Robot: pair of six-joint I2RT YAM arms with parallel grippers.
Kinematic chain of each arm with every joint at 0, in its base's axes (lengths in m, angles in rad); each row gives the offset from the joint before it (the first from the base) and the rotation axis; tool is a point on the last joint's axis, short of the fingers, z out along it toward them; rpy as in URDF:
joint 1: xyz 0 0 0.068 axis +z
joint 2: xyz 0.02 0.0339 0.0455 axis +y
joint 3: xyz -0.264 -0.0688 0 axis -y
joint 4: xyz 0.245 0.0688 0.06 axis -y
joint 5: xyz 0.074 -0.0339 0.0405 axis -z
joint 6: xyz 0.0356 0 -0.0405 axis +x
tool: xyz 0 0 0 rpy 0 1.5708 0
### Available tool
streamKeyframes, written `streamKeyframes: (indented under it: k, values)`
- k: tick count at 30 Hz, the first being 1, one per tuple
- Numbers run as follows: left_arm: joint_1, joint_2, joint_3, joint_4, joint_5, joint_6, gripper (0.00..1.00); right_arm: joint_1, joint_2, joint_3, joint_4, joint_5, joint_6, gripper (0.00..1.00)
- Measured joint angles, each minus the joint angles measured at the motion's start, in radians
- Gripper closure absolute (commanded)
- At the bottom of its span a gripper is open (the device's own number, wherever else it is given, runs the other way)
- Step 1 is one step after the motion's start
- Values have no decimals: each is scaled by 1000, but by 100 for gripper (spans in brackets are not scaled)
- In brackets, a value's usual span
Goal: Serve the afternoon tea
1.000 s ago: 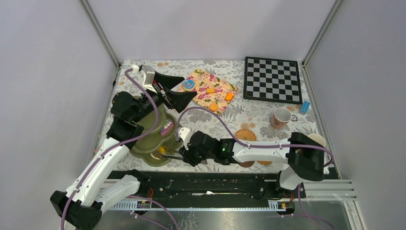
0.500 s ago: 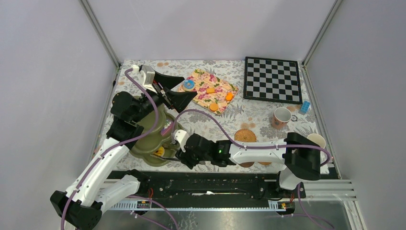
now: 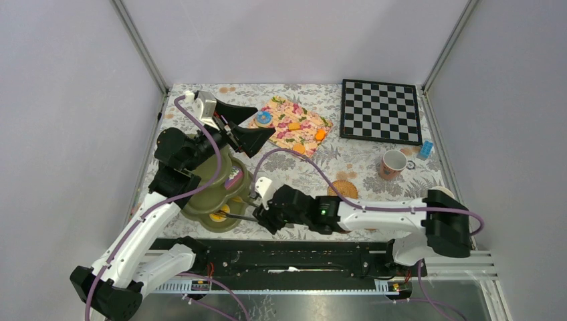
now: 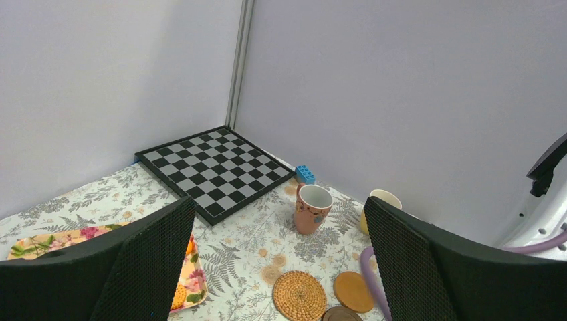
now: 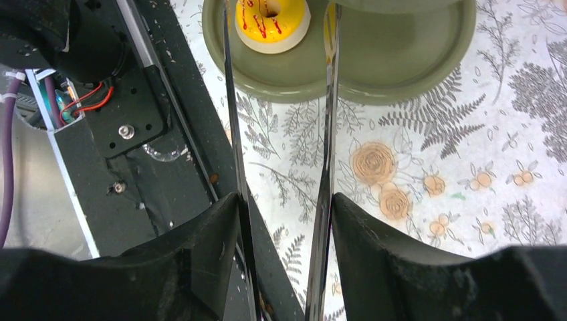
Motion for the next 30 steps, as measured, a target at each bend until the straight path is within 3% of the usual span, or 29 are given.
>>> streamKeyframes:
  k: [11, 18, 22, 30]
  values:
    - [-1, 4, 0, 0, 1, -1, 1, -21, -293, -224, -115, 193, 2, 48]
    - [-1, 13, 0, 0, 1, -1, 1, -272, -386, -274, -156, 262, 2, 50]
    - [-1, 13, 0, 0, 1, -1, 1, -372, -327, -226, -151, 253, -20, 49]
    - [-3, 12, 0, -1, 0, 1, 1, -546, 2, 78, -115, 188, -72, 47]
